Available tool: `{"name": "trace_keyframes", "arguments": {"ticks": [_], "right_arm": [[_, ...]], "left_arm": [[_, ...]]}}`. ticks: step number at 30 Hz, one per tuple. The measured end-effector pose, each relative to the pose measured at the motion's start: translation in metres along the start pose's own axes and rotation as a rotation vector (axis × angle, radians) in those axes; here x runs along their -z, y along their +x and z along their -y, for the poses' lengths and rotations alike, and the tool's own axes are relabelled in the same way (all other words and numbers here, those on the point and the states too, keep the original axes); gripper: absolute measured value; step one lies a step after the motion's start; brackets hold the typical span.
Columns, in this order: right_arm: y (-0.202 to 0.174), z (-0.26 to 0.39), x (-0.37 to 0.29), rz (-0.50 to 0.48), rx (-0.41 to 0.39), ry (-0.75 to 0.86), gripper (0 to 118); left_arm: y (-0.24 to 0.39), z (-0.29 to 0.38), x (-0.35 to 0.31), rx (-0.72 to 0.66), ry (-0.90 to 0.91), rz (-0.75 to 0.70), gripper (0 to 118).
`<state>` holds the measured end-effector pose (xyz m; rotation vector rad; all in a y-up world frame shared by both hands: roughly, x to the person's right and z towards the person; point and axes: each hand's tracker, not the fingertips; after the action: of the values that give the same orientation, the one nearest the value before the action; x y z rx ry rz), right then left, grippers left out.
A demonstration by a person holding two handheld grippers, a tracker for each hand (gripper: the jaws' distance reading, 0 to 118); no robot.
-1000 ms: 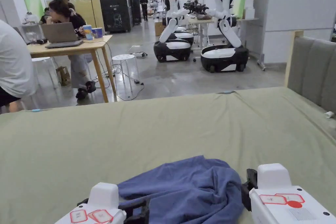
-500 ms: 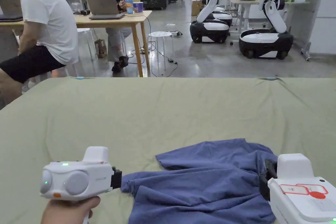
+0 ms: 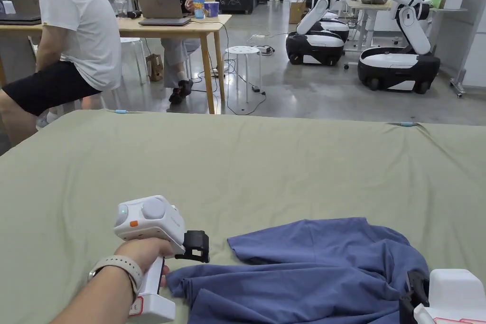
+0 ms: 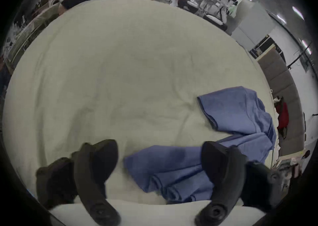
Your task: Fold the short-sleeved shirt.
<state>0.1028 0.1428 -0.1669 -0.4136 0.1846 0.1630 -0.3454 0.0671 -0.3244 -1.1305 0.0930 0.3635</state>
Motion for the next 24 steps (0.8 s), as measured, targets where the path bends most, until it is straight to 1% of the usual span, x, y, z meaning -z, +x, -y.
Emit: {"name": "trace_keyframes", "arguments": {"ticks": [1,2,4,5,6,7,8,9,10,11,12,14,17,19,20,22,24], "right_arm": [[0.001,0.001,0.001,0.002,0.002,-0.004,0],[0.002,0.001,0.002,0.003,0.004,-0.007,0],[0.004,0.002,0.002,0.007,0.006,-0.011,0],[0.004,0.002,0.002,0.008,0.006,-0.011,0],[0.005,0.002,0.001,0.008,0.007,-0.010,0],[0.005,0.002,0.001,0.010,0.007,-0.009,0],[0.005,0.002,0.000,0.012,0.007,-0.008,0],[0.006,0.002,0.000,0.011,0.009,-0.009,0],[0.007,0.002,0.000,0.011,0.015,-0.011,0],[0.008,0.002,0.000,0.010,0.020,-0.013,0],[0.008,0.002,0.000,0.007,0.021,-0.012,0],[0.011,0.001,-0.001,0.004,0.014,-0.013,0],[0.024,-0.002,0.004,0.001,0.008,-0.026,0],[0.042,-0.005,0.018,-0.017,0.011,-0.050,0],[0.052,-0.006,0.028,-0.021,-0.002,-0.064,0],[0.074,-0.011,0.055,-0.021,-0.027,-0.125,0],[0.096,-0.016,0.087,-0.049,-0.016,-0.208,0]], "left_arm": [[0.001,0.001,0.006,0.002,-0.020,-0.020,76],[0.003,0.003,0.011,0.006,-0.050,-0.048,69],[0.005,0.010,0.020,0.046,-0.101,-0.089,63],[0.009,0.012,0.020,0.100,-0.098,-0.119,60],[0.012,0.013,0.018,0.138,-0.083,-0.140,54],[0.016,0.012,0.015,0.117,-0.094,-0.126,46],[0.019,0.012,0.011,0.117,-0.098,-0.113,30],[0.021,0.014,0.009,0.107,-0.100,-0.092,6],[0.025,0.016,0.008,0.108,-0.100,-0.101,0],[0.030,0.019,0.008,0.201,-0.123,-0.131,0],[0.033,0.021,0.007,0.235,-0.147,-0.137,0],[0.035,0.022,-0.016,0.167,-0.033,-0.119,0],[0.043,0.020,-0.042,0.224,0.098,-0.102,0],[0.052,0.027,-0.062,0.265,0.187,-0.090,0],[0.056,0.031,-0.070,0.273,0.220,-0.073,0],[0.058,0.035,-0.078,0.268,0.257,-0.052,0],[0.061,0.040,-0.081,0.273,0.260,-0.046,0]]}}
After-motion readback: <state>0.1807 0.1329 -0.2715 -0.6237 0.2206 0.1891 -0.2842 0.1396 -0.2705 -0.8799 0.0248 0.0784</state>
